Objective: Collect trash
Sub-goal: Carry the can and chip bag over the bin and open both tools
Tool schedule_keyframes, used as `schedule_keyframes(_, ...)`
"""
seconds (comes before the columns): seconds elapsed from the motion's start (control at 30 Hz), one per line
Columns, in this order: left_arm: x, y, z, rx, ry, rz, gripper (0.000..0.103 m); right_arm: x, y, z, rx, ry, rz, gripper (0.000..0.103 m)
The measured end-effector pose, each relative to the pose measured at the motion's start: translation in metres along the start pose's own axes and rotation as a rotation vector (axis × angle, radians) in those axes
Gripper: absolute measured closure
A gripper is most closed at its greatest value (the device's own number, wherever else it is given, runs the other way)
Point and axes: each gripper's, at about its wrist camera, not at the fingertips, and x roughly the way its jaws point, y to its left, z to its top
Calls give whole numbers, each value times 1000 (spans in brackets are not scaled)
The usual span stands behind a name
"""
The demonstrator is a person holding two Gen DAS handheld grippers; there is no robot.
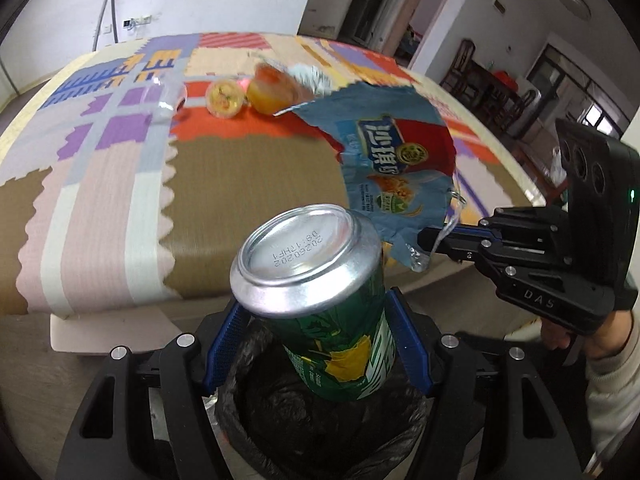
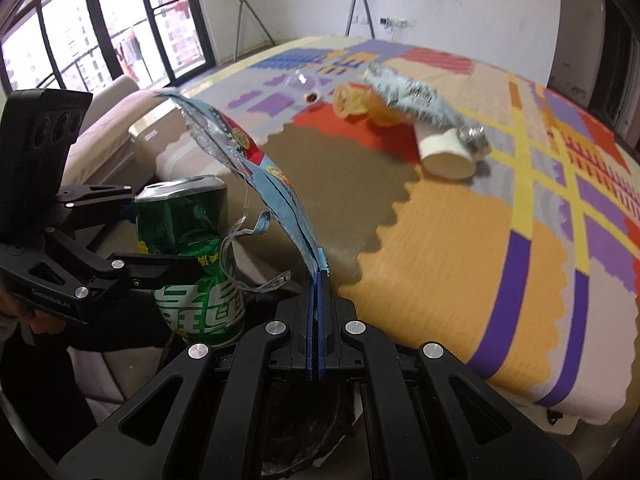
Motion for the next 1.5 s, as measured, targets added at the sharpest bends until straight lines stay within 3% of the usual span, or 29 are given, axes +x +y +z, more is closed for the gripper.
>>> schedule_keyframes(0.3,24,4,-29,30,92,-15,33,23,9,-29,8,152,58,101)
schedule_keyframes(0.6,47,-1,-46,87,167,-3,33,42,15,-53,-7,268,61,101)
schedule_keyframes(1.1,119,-13,-82,179,345,76,32,106,17,-89,-1,532,60,101)
schedule_keyframes(1.5,161,-23,-94,192,434,123,33,129,39,-97,-46,590,49,100)
